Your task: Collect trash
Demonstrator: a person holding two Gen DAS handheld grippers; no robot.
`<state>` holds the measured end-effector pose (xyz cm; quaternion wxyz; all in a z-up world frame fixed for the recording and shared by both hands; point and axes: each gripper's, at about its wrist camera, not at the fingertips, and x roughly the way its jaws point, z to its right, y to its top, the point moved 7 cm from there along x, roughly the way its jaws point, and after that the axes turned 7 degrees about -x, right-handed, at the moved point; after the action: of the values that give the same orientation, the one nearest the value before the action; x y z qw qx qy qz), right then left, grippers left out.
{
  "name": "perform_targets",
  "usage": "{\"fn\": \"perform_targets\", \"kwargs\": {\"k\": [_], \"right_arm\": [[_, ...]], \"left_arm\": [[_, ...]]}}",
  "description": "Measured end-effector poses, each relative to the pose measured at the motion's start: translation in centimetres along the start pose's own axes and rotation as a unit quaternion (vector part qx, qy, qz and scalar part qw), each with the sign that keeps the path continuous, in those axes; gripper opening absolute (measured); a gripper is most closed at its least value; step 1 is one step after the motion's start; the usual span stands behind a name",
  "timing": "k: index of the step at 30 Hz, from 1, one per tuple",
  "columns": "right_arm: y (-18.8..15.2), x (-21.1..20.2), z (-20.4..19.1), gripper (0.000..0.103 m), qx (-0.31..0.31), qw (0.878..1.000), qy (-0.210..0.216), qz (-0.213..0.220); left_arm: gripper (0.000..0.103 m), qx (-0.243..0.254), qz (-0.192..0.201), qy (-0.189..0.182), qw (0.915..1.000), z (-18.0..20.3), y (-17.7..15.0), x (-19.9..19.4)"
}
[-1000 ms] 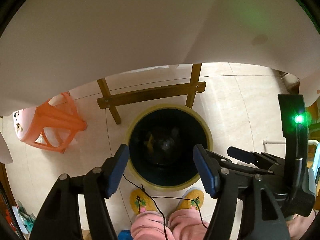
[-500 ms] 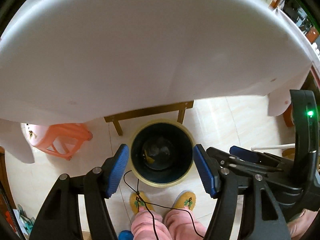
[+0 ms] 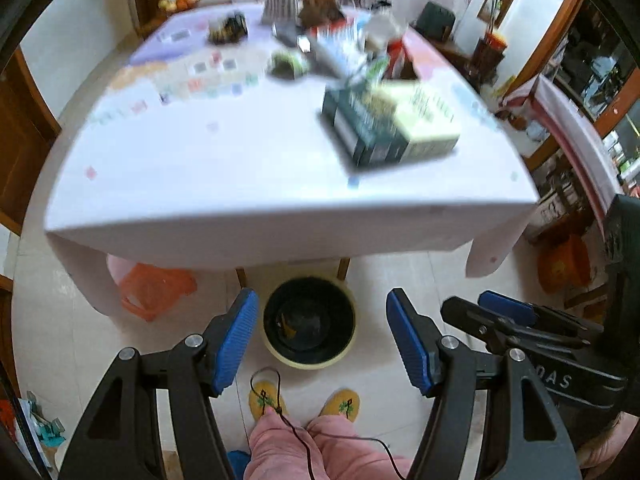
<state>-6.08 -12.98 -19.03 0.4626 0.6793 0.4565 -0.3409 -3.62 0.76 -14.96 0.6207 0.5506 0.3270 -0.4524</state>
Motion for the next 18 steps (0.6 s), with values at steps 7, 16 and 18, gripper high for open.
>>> {"fn": "perform_targets", "kwargs": {"k": [7,16,18], "right_arm": [[2.4,-7.0,-2.4,0.061,-0.051,0.997,-0.002,0.055],[5.3,-13.5,-4.3,0.061,-0.099,0.986,-0.009,0.134],[6.0,-14.6,-4.6,0.061,-0.102,0.985,-0.006,0.142]], "left_arm": [[0.065,-0.016,0.04,-0.004,0.9991,0.7,2.6,-7.1],[0.065,-0.031,0.089,0.001,0.9956,1.3,5.3,-13.4],[0.065,-0.03,0.097,0.005,0.9949,1.5,6.1,-14.4]]}}
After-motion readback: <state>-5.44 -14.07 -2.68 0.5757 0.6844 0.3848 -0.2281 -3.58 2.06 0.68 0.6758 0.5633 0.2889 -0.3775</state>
